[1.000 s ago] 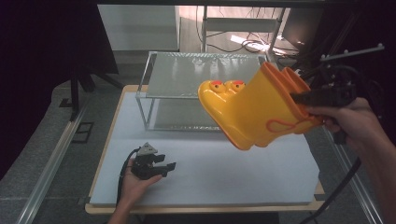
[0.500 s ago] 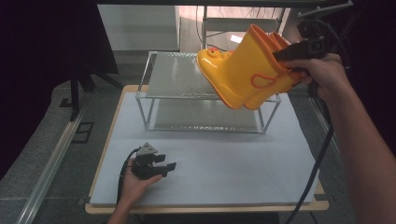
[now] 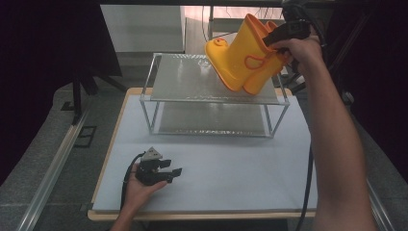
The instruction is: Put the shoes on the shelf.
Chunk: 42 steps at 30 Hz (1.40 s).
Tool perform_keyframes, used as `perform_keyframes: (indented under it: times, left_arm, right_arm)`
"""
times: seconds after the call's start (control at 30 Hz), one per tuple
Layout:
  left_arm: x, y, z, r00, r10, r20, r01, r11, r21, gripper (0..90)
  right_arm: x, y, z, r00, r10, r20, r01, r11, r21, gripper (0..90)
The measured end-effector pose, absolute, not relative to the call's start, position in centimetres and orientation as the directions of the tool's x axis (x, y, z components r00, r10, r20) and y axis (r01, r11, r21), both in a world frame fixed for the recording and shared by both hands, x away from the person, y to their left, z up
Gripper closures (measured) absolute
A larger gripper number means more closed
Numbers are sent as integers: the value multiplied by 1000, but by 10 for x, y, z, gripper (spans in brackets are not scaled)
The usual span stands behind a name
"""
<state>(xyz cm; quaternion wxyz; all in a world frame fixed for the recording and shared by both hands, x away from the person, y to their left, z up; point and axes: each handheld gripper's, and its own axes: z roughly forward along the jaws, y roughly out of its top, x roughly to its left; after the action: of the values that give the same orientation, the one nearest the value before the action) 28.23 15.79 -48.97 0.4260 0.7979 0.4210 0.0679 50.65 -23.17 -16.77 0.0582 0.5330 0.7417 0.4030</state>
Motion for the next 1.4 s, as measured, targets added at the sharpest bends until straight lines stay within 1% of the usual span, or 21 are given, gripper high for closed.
perform_keyframes:
  times: [0.2, 0.37, 0.5, 0.53, 0.57, 0.6, 0.67, 0.7, 0.8, 0.87, 1.0, 1.2, 1.4]
  left_arm:
    - [282, 159, -490, 633, 732, -252, 615, -278, 737, 399]
    - [282, 160, -490, 632, 733, -251, 615, -278, 737, 399]
    - [282, 161, -490, 631, 734, -251, 617, -278, 736, 399]
    - [282, 160, -490, 631, 734, -252, 617, -278, 736, 399]
    - [282, 160, -490, 631, 734, -251, 618, -280, 735, 399]
    - [282, 159, -490, 633, 732, -251, 617, -282, 735, 399]
    - [281, 158, -490, 634, 732, -249, 615, -283, 736, 399]
    - [281, 158, -490, 634, 733, -248, 615, -283, 736, 399]
    - [280, 159, -489, 633, 733, -247, 613, -281, 738, 399]
    - [280, 160, -489, 633, 734, -249, 614, -279, 738, 399]
    - [280, 159, -489, 636, 731, -249, 613, -282, 738, 399]
    - [281, 158, -489, 637, 732, -241, 611, -290, 736, 399]
    - [281, 158, -489, 634, 737, -235, 612, -292, 735, 399]
  right_arm:
    - [523, -221, -173, -406, 852, 330, 756, 110, 645, 861]
    - [533, -215, -183, -394, 847, 358, 775, 96, 625, 860]
    - [536, -210, -189, -406, 844, 351, 780, 120, 614, 850]
    - [536, -209, -188, -407, 843, 351, 780, 121, 614, 832]
    - [536, -208, -188, -405, 842, 357, 778, 113, 618, 790]
    - [535, -209, -186, -406, 832, 378, 767, 85, 636, 775]
    - [534, -204, -184, -411, 832, 373, 756, 83, 650, 758]
    - [534, -200, -182, -417, 829, 373, 746, 78, 662, 730]
    - [532, -190, -177, -442, 805, 395, 723, 59, 688, 706]
    - [530, -186, -172, -450, 802, 392, 705, 49, 707, 695]
    - [523, -194, -163, -451, 801, 393, 683, 27, 730, 707]
    - [502, -218, -156, -472, 789, 393, 644, 4, 765, 706]
    - [475, -255, -167, -470, 787, 400, 616, -32, 787, 725]
